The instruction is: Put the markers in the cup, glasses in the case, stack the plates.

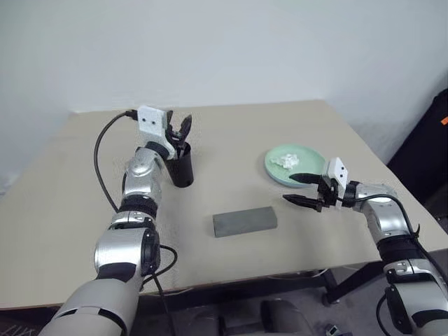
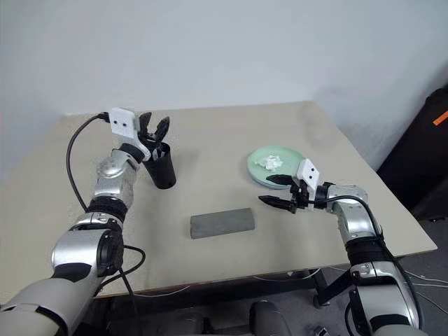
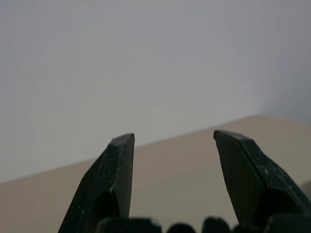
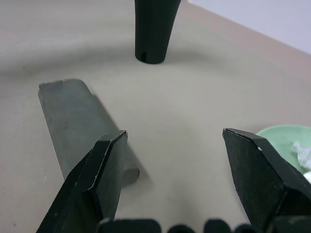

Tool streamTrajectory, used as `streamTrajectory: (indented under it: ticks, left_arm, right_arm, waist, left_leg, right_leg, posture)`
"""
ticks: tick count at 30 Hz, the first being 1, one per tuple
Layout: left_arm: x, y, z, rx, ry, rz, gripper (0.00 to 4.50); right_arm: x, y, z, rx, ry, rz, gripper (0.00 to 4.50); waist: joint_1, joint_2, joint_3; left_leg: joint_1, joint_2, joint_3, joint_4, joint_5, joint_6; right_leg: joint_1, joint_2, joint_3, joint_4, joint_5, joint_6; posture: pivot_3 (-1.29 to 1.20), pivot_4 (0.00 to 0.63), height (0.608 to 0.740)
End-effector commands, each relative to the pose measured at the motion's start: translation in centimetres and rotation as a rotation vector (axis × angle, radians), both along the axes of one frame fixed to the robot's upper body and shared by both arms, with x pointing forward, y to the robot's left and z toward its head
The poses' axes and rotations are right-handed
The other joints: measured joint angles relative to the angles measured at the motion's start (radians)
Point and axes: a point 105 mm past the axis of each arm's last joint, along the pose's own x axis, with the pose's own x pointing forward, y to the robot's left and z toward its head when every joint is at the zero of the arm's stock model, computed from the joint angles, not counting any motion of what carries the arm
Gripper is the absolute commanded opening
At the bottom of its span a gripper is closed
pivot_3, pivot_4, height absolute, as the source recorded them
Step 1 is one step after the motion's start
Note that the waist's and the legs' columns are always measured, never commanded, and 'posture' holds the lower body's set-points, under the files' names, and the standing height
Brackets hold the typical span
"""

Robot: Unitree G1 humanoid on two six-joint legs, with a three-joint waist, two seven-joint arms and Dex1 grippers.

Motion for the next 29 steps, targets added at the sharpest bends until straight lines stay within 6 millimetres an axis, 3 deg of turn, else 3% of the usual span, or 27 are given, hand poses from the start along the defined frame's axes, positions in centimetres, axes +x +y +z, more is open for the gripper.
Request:
streamTrajectory:
  ticks: [1, 5, 8, 10, 15, 21, 29]
  left_arm:
    - [-3.1, -0.2, 2.1, -0.007, -0.037, -0.215, 2.71]
    - [-7.6, -0.8, -0.4, 0.083, 0.068, -0.339, 2.71]
    - [-11.1, -1.6, -3.3, 0.183, 0.129, -0.406, 2.71]
    - [-12.3, -1.5, -5.0, 0.197, 0.185, -0.404, 2.71]
    - [-12.7, -0.4, -8.0, 0.190, 0.234, -0.312, 2.71]
    - [-12.7, 0.0, -9.4, 0.179, 0.240, -0.282, 2.71]
    - [-13.5, -0.1, -10.4, 0.165, 0.258, -0.262, 2.71]
  right_arm:
    - [-0.1, -0.5, 1.9, 0.047, -0.052, -0.014, 3.40]
    - [-0.3, -0.8, 2.1, 0.073, -0.041, -0.030, 3.40]
    - [-0.3, -1.0, 2.2, 0.093, -0.041, -0.058, 3.40]
    - [-0.4, -1.2, 2.3, 0.106, -0.040, -0.078, 3.40]
    - [-0.6, -3.3, 1.3, 0.095, -0.001, -0.155, 3.40]
    - [-0.6, -5.5, 0.8, 0.075, 0.015, -0.223, 3.40]
    - [-1.1, -5.7, -0.2, 0.070, 0.052, -0.235, 3.40]
  waist:
    - [-0.003, 0.001, 0.000]
    - [-0.014, 0.002, -0.001]
    - [-0.008, 0.001, -0.001]
    - [0.001, 0.001, -0.001]
    - [0.004, 0.001, -0.001]
    - [0.000, 0.001, -0.001]
    - [0.001, 0.001, -0.001]
  left_leg:
    - [0.000, 0.000, 0.000, 0.000, 0.000, 0.000]
    - [0.002, 0.001, 0.000, -0.002, -0.002, -0.001]
    - [0.001, 0.001, 0.000, -0.001, -0.002, -0.001]
    - [0.002, 0.001, 0.000, -0.001, -0.002, -0.001]
    - [0.002, 0.001, 0.000, 0.000, -0.002, -0.005]
    - [0.002, 0.002, 0.002, 0.000, -0.001, -0.005]
    - [0.002, 0.002, 0.002, -0.001, 0.000, -0.002]
  right_leg:
    - [0.000, 0.000, 0.000, 0.000, 0.000, 0.000]
    - [-0.001, 0.001, 0.001, 0.001, -0.001, -0.001]
    - [-0.001, 0.001, 0.001, 0.001, -0.002, -0.003]
    - [0.000, 0.000, 0.001, 0.001, -0.002, -0.003]
    - [0.000, -0.001, -0.001, 0.001, -0.003, -0.004]
    - [0.000, -0.001, 0.000, 0.001, -0.003, -0.004]
    - [-0.001, 0.000, 0.000, 0.001, -0.003, -0.004]
  posture:
    - [0.00, 0.000, 0.740]
    - [0.00, 0.000, 0.740]
    - [0.00, 0.000, 0.740]
    - [0.00, 0.000, 0.740]
    - [0.00, 0.000, 0.740]
    - [0.00, 0.000, 0.740]
    - [0.00, 0.000, 0.740]
